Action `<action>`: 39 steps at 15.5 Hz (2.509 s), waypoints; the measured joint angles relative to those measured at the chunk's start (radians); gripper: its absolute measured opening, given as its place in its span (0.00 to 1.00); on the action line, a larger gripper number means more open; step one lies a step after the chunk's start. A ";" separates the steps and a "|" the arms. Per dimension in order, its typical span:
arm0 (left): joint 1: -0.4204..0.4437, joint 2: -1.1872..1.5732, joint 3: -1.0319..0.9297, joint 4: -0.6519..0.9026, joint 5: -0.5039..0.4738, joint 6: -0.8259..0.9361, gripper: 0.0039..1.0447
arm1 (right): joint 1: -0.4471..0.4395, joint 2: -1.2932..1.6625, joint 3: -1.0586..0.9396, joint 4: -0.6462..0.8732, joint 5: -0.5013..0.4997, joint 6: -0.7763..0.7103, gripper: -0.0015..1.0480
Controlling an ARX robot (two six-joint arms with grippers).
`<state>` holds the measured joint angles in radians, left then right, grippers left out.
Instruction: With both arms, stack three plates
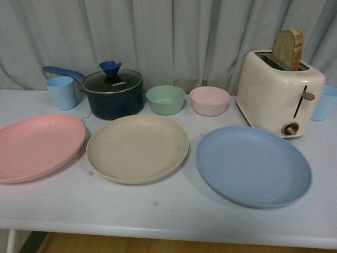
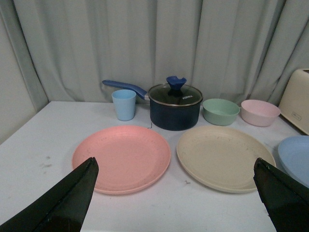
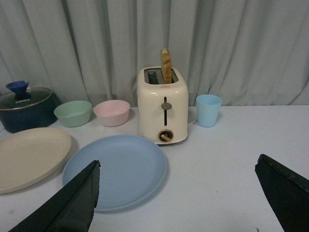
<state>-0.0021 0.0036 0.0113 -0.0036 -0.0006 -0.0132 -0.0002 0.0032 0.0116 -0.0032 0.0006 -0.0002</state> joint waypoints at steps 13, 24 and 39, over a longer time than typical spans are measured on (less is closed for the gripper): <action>0.000 0.000 0.000 0.000 0.000 0.000 0.94 | 0.000 0.000 0.000 0.000 0.000 0.000 0.94; 0.000 0.000 0.000 0.000 0.000 0.000 0.94 | 0.000 0.000 0.000 0.000 0.000 0.000 0.94; 0.000 0.000 0.000 0.000 0.000 0.000 0.94 | 0.000 0.000 0.000 0.000 0.000 0.000 0.94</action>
<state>-0.0021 0.0036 0.0113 -0.0032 -0.0006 -0.0132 -0.0002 0.0032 0.0116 -0.0032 0.0006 -0.0002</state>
